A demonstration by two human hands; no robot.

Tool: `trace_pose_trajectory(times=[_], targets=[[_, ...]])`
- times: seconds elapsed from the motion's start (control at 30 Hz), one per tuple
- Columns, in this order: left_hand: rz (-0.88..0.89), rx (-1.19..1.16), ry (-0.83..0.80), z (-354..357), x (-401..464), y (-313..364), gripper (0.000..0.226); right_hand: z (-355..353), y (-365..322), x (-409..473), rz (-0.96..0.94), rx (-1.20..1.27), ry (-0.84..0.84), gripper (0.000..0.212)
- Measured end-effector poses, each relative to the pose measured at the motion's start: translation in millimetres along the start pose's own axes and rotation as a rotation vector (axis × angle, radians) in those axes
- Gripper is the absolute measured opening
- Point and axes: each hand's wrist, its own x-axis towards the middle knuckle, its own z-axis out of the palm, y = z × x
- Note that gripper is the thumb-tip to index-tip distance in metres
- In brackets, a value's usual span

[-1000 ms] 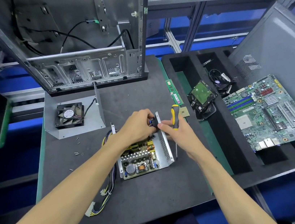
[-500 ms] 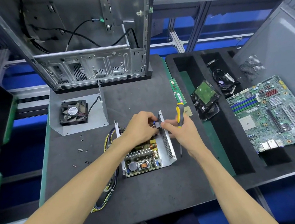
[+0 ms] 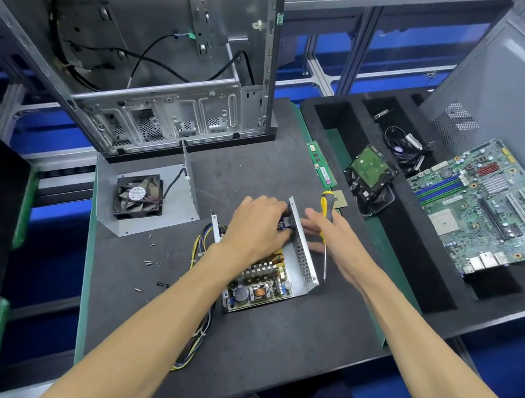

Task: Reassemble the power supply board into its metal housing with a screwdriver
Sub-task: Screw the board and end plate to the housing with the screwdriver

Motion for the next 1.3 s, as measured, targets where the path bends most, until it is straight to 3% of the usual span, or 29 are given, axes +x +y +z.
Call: trace_pose_trajectory(times=[0.17, 0.27, 0.4, 0.7, 0.8, 0.9, 1.03, 1.17, 1.3], targets=[[0.054, 0.062, -0.077, -5.7, 4.9, 3.4, 0.016, 0.7, -3.9, 1.3, -0.011, -0.06, -0.043, 0.026], [0.06, -0.034, -0.136, -9.3, 6.6, -2.4, 0.015, 1.7, -6.4, 1.0, -0.008, -0.106, 0.008, 0.034], [-0.061, -0.194, -0.03, -0.6, 3.9, -6.0, 0.026, 1.4, -4.7, 0.3, -0.014, -0.112, 0.005, 0.032], [-0.042, -0.109, 0.024, 8.9, 0.0, -1.0, 0.029, -1.9, 0.8, 2.1, -0.035, -0.1, -0.01, 0.024], [-0.024, -0.103, 0.016, 8.5, -2.8, 2.7, 0.025, -0.8, -0.2, 4.8, -0.037, -0.172, 0.033, 0.021], [-0.053, -0.091, 0.032, 13.4, -8.7, 6.0, 0.024, 1.1, -2.7, 5.1, -0.025, -0.233, 0.04, 0.034], [-0.082, -0.039, -0.01, 13.3, -10.2, 9.3, 0.018, 6.8, -4.2, 5.7, -0.066, -0.56, 0.113, 0.043], [-0.053, 0.107, -0.025, 0.6, -16.8, 10.6, 0.046, 12.7, -5.6, 3.8, -0.104, -0.649, 0.108, 0.038], [-0.214, 0.124, 0.188, -25.4, -53.0, -3.5, 0.059, 12.7, -2.3, -2.6, -0.082, -0.657, 0.088, 0.033]])
